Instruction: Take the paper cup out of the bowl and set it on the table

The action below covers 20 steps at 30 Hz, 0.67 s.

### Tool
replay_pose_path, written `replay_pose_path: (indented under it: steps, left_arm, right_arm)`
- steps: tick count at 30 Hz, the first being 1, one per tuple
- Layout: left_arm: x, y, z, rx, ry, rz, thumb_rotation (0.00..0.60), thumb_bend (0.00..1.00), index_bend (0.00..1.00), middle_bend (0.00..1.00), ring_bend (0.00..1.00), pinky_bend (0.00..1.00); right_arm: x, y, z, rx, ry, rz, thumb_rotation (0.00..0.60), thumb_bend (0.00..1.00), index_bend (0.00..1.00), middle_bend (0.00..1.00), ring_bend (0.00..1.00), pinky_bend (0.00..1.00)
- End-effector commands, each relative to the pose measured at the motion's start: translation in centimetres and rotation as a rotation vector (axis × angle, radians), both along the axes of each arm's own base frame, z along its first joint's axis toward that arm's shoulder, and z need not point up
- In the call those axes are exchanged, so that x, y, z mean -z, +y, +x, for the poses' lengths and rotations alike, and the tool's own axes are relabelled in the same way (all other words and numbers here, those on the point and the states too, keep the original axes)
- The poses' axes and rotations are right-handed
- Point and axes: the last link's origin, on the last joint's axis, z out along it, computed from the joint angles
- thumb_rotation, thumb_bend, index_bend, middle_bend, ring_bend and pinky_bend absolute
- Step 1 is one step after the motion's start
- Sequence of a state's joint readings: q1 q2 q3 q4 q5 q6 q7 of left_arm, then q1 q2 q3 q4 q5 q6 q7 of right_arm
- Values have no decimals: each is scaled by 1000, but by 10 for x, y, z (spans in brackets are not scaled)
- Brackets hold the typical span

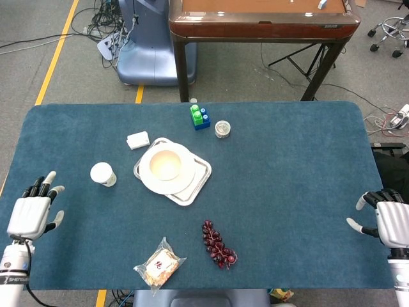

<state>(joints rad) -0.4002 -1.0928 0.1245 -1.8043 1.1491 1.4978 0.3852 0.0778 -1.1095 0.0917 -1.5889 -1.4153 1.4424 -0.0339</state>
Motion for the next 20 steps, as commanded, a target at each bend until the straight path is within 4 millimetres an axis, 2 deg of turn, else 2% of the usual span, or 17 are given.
replay_pose_path:
  steps: [1,8,11,20]
  left_arm:
    - [5,-23,-12,8,-69,11,600,340,270,38,0,168]
    - [14,-50,-20,25,-140,0,600,340,279,57,0,168]
    - [17,-52,-16,61,-142,-29,600,340,281,70,6,168]
    - [23,-50,-23,39,-128,-55,600,339,281,72,6,168]
  right_arm:
    - [0,0,1,-2,4,-5,600,170,569,488,352,216]
    - [-3,1,-1,6,14,-22,600,170,569,488,352,216]
    - [-5,2,-1,8,15,-33,600,169,569,488,352,216]
    - [-6,-1,-7,33,11,-27,600,170,569,488,352,216]
